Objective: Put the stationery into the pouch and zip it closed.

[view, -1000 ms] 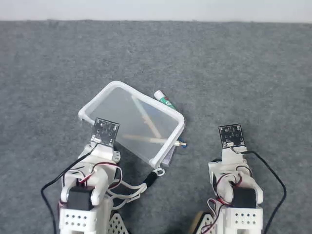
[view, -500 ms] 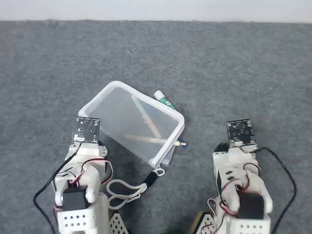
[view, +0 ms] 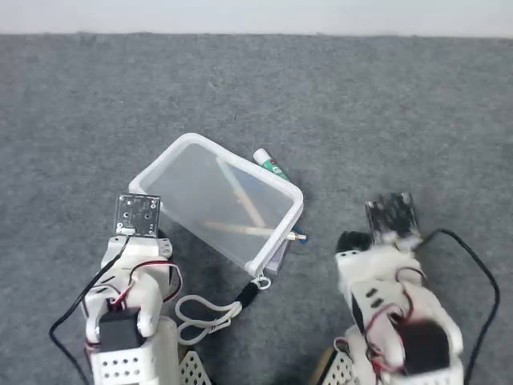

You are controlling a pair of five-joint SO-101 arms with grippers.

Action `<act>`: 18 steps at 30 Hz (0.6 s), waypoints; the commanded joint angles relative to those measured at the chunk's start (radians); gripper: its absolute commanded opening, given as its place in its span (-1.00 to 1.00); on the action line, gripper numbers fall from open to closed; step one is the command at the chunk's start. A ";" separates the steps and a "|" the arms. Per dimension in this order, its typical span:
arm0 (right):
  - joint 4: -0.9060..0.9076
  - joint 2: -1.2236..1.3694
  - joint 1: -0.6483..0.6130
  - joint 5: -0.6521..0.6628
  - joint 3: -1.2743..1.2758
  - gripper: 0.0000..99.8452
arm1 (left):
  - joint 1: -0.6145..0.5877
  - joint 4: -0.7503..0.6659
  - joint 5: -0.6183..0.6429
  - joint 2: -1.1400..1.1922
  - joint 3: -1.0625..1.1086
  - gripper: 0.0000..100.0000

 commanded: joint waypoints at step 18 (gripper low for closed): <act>-0.378 0.817 -0.433 -0.308 -0.094 -0.99 | -0.230 -0.044 0.219 -0.021 -0.067 -0.45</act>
